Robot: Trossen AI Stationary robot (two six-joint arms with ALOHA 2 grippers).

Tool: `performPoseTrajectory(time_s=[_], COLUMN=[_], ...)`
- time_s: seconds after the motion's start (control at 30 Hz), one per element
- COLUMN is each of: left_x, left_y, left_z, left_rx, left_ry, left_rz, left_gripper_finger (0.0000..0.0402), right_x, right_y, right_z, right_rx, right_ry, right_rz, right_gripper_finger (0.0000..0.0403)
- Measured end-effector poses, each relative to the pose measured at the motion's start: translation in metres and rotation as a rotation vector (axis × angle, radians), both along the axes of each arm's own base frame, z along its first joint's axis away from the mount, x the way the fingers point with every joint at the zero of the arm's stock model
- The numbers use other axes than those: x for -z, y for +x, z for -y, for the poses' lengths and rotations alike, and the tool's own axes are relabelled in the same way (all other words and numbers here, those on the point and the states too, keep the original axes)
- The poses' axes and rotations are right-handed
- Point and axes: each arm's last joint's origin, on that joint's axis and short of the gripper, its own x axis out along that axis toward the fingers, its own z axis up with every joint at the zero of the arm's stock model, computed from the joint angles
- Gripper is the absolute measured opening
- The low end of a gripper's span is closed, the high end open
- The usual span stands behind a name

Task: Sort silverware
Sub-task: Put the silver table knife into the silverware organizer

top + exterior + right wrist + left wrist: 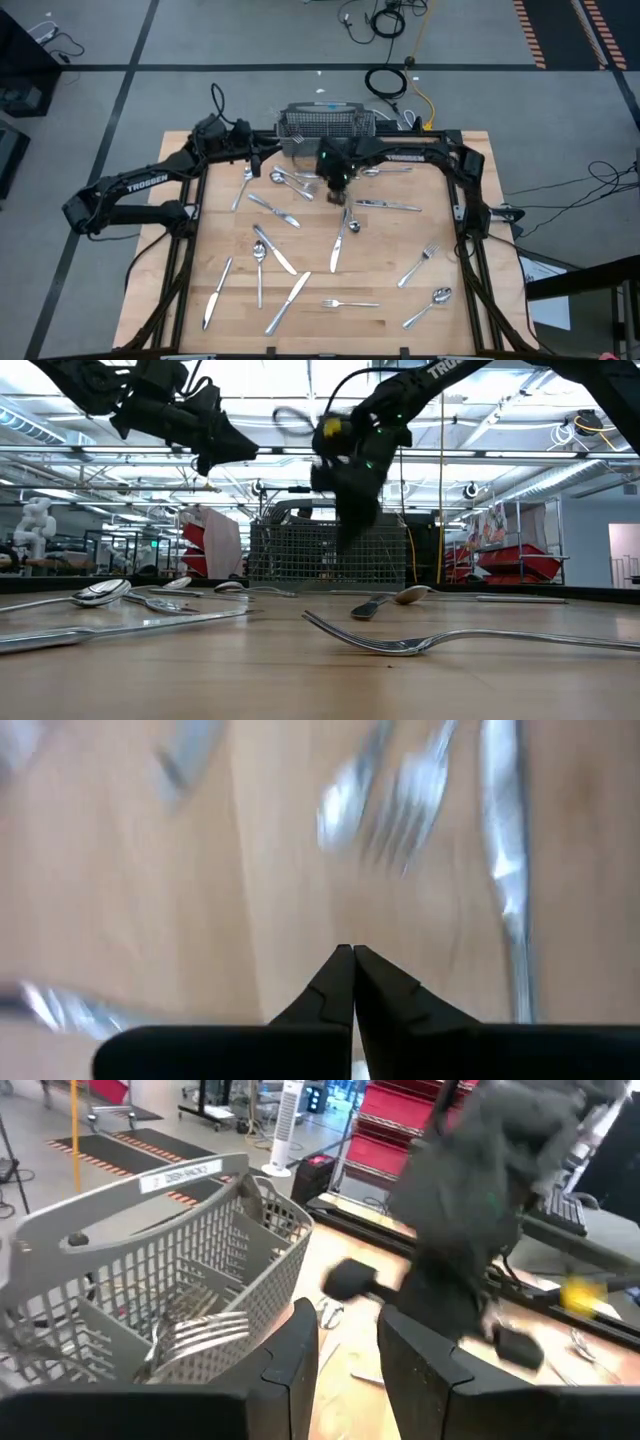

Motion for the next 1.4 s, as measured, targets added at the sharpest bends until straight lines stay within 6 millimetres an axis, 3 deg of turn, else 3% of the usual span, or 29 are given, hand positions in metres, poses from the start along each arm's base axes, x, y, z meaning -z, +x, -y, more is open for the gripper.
performPoseTrajectory(time_s=[0.13, 0.33, 0.47, 0.6, 0.73, 0.87, 1.13, 1.4], left_x=[0.000, 0.012, 0.027, 0.049, 0.074, 0.092, 0.094, 0.102], left_y=[0.003, 0.009, 0.016, 0.029, 0.048, 0.070, 0.129, 0.162], left_z=[0.004, 0.018, 0.029, 0.030, 0.025, 0.013, -0.006, 0.002], left_rx=[0.029, 0.103, 0.112, 0.047, -0.075, -0.231, -0.261, -0.372], left_ry=[0.028, 0.098, 0.181, 0.209, 0.081, -0.005, -0.006, -0.038], left_rz=[-0.002, 0.004, 0.010, 0.009, -0.021, -0.122, -0.390, -0.457], left_gripper_finger=[0.0111, 0.0090, 0.0058, 0.0012, 0.0007, 0.0004, 0.0002, 0.0001], right_x=[-0.021, -0.037, -0.050, -0.090, -0.124, -0.146, -0.166, -0.175], right_y=[0.004, -0.002, -0.030, -0.078, -0.122, -0.152, -0.178, -0.189], right_z=[0.014, 0.012, 0.001, -0.013, -0.028, -0.042, -0.061, -0.072], right_rx=[0.101, 0.158, 0.241, 0.346, 0.448, 0.520, 0.523, 0.478], right_ry=[-0.013, -0.058, -0.090, -0.181, -0.280, -0.350, -0.377, -0.381], right_rz=[0.172, 0.310, 0.361, 0.456, 0.549, 0.579, 0.624, 0.664], right_gripper_finger=[0.0000, 0.0000, 0.0000, 0.0000, 0.0000, 0.0000, 0.0000, 0.0000])
